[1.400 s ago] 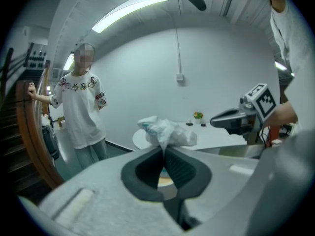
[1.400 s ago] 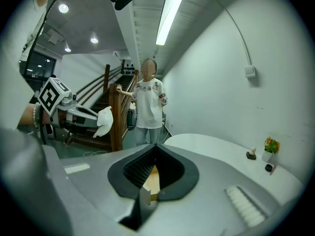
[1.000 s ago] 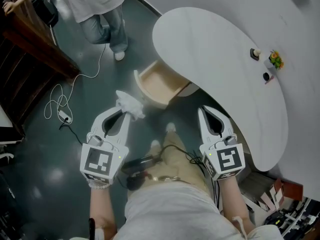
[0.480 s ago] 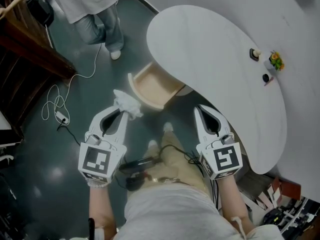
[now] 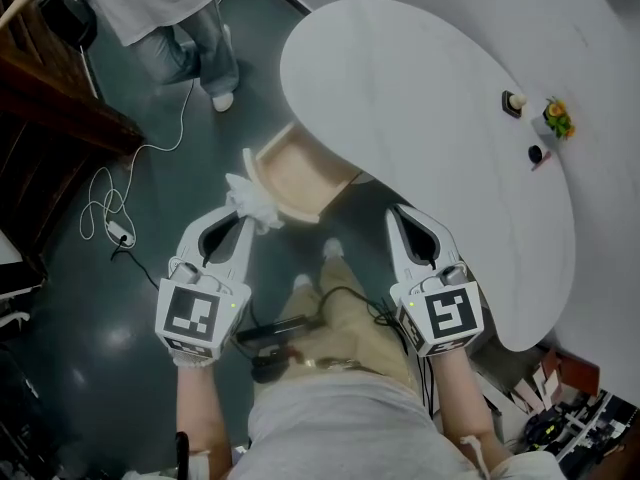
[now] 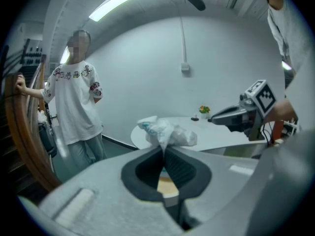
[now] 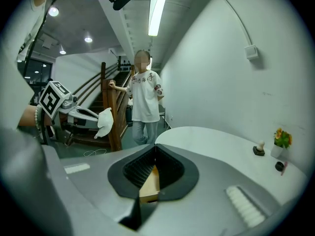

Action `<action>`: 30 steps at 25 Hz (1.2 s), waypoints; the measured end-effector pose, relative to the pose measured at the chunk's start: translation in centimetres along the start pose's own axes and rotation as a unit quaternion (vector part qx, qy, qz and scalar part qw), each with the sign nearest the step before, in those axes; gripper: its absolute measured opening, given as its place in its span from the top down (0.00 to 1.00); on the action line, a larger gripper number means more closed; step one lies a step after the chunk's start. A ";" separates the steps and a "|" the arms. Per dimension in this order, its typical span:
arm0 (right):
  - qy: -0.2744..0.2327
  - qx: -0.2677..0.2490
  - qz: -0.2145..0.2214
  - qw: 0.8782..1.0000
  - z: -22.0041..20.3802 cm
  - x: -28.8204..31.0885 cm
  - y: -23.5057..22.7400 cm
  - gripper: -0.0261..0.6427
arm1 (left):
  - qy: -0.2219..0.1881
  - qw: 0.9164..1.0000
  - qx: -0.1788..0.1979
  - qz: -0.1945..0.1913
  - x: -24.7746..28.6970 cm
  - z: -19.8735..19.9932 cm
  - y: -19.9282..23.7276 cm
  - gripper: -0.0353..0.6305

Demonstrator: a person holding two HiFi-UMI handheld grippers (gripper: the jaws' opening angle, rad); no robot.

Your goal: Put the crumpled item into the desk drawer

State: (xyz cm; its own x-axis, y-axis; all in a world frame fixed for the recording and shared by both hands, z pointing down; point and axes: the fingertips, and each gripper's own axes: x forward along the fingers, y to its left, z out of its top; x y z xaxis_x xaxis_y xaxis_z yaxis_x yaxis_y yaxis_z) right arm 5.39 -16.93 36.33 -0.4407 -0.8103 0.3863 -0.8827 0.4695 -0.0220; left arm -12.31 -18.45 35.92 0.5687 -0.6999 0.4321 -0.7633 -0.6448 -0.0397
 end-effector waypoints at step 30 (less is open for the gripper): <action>0.023 0.018 0.027 0.999 -6.2 8.3 -5.2 0.95 | 0.127 0.992 -0.002 -0.022 14.7 -13.1 1.4 0.95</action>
State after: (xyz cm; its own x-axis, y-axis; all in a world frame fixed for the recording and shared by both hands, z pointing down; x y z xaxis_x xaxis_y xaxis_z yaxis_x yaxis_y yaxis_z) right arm 7.37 -23.91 45.36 -0.4807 -0.7671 0.4248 -0.8634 0.4988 -0.0762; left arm -8.99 -25.61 54.06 0.5061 -0.5714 0.6460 -0.7412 -0.6712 -0.0131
